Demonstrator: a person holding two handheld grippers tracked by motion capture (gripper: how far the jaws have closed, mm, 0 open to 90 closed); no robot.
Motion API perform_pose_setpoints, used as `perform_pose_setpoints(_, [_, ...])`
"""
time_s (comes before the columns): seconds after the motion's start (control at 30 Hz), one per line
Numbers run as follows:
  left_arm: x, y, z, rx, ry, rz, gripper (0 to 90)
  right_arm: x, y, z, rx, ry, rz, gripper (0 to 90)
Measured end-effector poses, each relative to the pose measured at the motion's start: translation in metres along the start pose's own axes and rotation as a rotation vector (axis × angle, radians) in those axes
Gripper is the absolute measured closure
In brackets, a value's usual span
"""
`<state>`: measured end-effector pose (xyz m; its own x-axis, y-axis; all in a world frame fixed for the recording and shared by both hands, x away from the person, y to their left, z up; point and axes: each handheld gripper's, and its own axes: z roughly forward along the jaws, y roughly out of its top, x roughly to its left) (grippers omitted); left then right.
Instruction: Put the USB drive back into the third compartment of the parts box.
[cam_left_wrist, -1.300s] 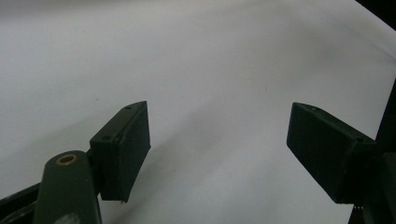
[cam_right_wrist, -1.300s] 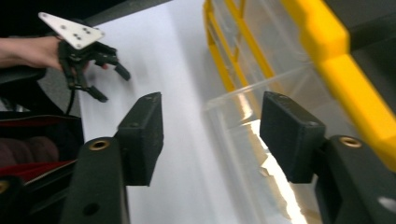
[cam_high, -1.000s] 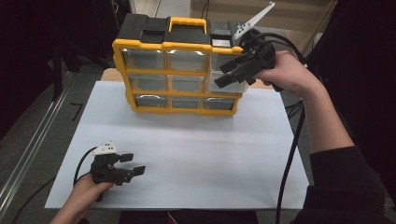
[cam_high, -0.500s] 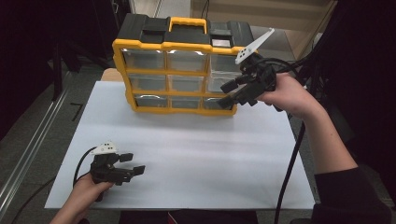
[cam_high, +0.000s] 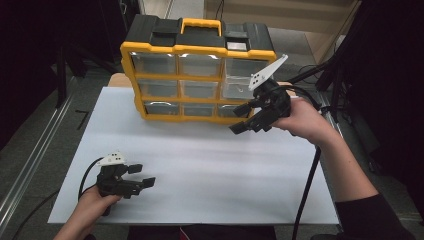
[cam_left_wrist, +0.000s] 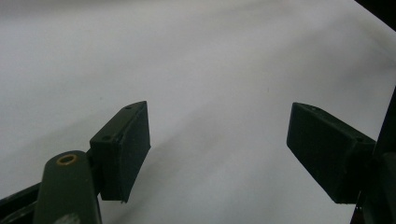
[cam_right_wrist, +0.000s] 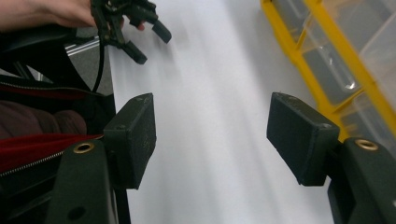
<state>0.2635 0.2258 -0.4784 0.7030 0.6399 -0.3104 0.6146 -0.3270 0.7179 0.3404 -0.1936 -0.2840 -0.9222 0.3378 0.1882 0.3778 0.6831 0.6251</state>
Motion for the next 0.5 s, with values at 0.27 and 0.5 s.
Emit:
perform_pose_setpoints(0.27, [0.0, 0.0, 0.0, 0.0, 0.0, 0.0, 22.9, -0.003, -0.019, 0.022, 0.02, 0.017, 0.033, 31.3])
perform_pose_setpoints(0.5, [0.0, 0.0, 0.0, 0.0, -0.001, 0.002, 22.9, -0.005, -0.035, 0.043, 0.025, 0.035, 0.07, 31.3])
